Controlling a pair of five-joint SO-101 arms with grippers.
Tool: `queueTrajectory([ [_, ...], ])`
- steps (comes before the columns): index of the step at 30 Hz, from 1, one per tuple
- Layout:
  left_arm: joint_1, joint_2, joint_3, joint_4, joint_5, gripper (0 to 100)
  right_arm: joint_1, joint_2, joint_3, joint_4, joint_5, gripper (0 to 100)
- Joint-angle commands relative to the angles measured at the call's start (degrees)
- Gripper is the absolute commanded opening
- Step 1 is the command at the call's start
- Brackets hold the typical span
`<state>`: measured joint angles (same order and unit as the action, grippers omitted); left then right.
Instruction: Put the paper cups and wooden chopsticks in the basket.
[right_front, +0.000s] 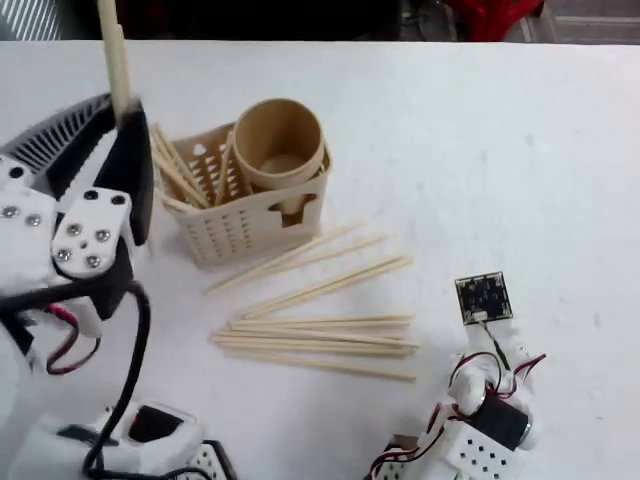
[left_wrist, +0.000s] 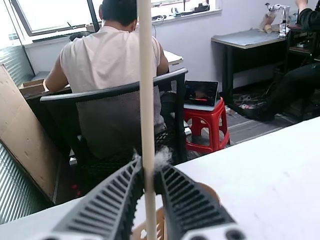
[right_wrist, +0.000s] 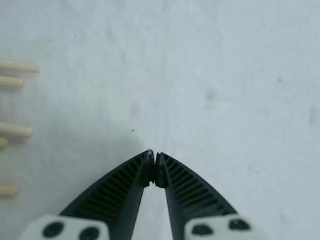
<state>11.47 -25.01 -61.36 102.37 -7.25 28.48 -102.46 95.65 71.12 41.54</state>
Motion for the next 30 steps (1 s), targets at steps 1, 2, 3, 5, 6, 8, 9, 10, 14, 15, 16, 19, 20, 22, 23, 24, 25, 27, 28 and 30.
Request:
queueTrajectory([
  [1,0.7,-9.3,11.2,-0.7,2.3,2,-0.4,-0.7,0.5,0.0,0.6,2.1],
  [2,0.7,-11.6,15.3,-1.6,2.4,2,-0.4,-0.7,0.5,0.0,0.6,2.1],
  [3,0.4,-13.9,19.7,-3.6,1.9,2,-0.4,-0.7,0.5,0.0,0.6,2.1],
  [5,0.3,-18.9,29.2,-9.9,1.1,2,-0.4,-0.7,0.5,0.0,0.6,2.1],
  [6,0.3,-21.5,34.3,-13.6,0.8,2,-0.4,-0.7,0.5,0.0,0.6,2.1],
  [8,0.2,-26.1,44.3,-21.9,0.8,2,-0.3,-0.7,0.5,0.0,0.6,2.1],
  [9,0.2,-27.9,49.2,-26.2,0.4,2,-0.3,-0.7,0.5,0.0,0.6,2.1],
  [10,0.2,-29.2,54.1,-30.9,0.0,2,-0.3,-0.7,0.5,0.0,0.6,2.1],
  [14,0.2,-30.0,70.1,-54.1,-3.2,2,-0.4,-0.7,0.5,0.0,0.6,2.1],
  [15,0.3,-30.0,72.8,-59.8,-4.0,2,-0.4,-0.7,0.5,0.0,0.6,2.1],
  [16,0.6,-30.0,75.0,-64.4,-4.7,2,-0.4,-0.7,0.5,0.0,0.6,2.1],
  [19,0.7,-29.6,77.3,-68.6,-3.8,2,-0.6,-0.7,0.5,0.0,0.6,2.1],
  [20,0.3,-28.7,77.9,-69.0,-3.6,2,-0.6,-0.7,0.5,0.0,0.6,2.1],
  [22,0.0,-26.1,79.0,-70.9,-3.8,2,-0.6,-0.7,0.5,0.0,0.6,2.1],
  [23,-0.9,-24.6,79.9,-71.9,-3.8,2,-0.6,-0.7,0.5,0.0,0.6,2.1],
  [24,-2.0,-23.0,80.9,-72.8,-3.5,2,-0.6,-0.7,0.5,0.0,0.6,2.1],
  [25,-2.5,-21.5,82.0,-74.2,-3.4,2,-0.6,-0.7,0.5,0.0,0.6,2.1],
  [27,-3.9,-19.0,84.7,-76.9,-3.3,2,-0.7,-0.7,0.5,0.0,0.6,2.1],
  [28,-4.5,-18.1,86.5,-78.1,-3.3,2,-0.7,-0.7,0.5,0.0,0.6,2.1],
  [30,-4.9,-17.5,90.5,-79.9,-3.3,2,-0.7,-0.7,0.5,0.0,0.6,2.1],
])
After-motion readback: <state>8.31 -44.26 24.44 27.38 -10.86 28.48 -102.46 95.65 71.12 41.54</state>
